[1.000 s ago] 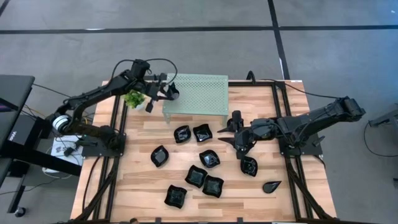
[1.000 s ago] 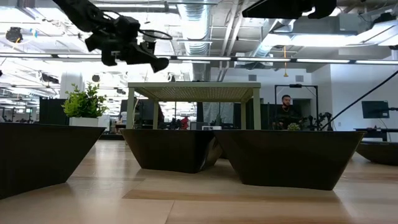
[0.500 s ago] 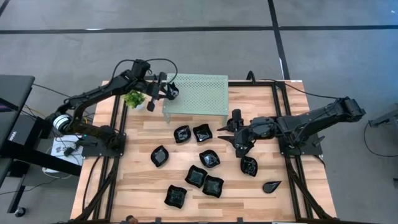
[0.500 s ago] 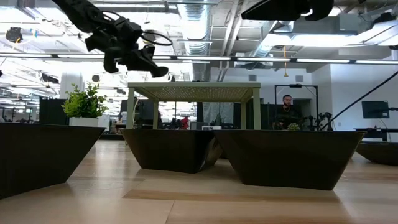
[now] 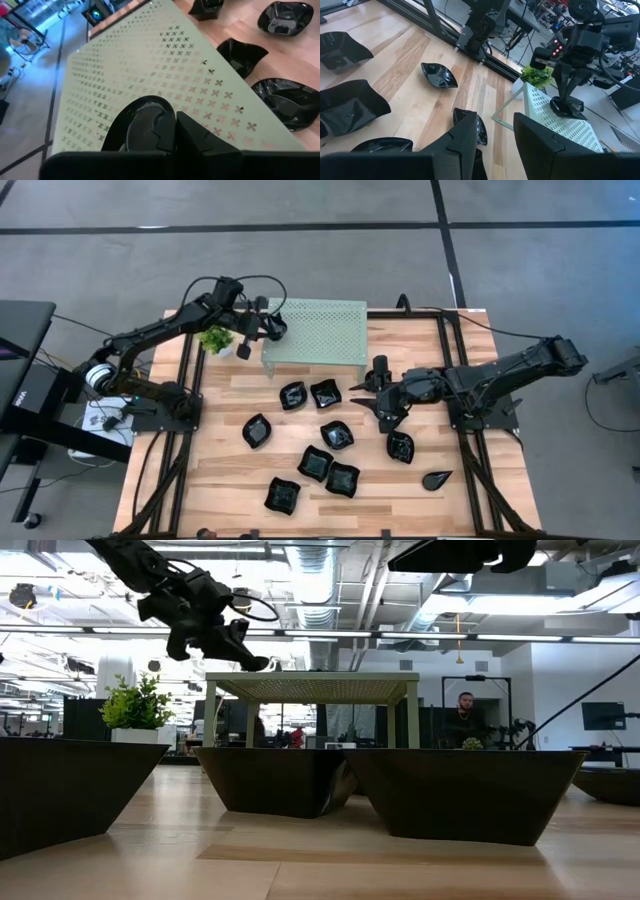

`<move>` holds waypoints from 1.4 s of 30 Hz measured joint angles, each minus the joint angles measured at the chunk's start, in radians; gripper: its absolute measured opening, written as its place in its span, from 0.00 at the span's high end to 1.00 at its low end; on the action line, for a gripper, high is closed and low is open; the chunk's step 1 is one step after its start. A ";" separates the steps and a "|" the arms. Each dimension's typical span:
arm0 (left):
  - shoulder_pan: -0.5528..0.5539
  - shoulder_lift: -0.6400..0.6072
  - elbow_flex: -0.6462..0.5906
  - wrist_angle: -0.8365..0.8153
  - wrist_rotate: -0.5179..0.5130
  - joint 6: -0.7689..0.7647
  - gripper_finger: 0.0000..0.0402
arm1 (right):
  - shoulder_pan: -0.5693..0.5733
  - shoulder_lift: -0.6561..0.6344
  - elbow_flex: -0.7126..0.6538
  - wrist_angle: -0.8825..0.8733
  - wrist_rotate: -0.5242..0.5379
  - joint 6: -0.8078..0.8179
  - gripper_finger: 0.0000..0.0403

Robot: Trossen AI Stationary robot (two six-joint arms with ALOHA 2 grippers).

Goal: Pick & Place Mini shaped plates
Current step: Stack the drop shaped plate on top of the other drop shaped plate on the shelf

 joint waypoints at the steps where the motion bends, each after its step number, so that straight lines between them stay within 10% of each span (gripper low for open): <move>1: -0.001 0.001 0.000 -0.008 -0.008 -0.001 0.98 | 0.000 0.000 0.000 0.000 0.000 0.000 0.69; 28: -0.015 0.002 0.000 0.015 -0.104 -0.188 0.97 | 0.000 0.000 0.000 0.000 0.000 -0.003 0.69; 42: -0.042 -0.001 0.000 0.078 -0.107 -0.275 0.77 | -0.001 0.000 0.000 0.000 0.000 -0.029 0.69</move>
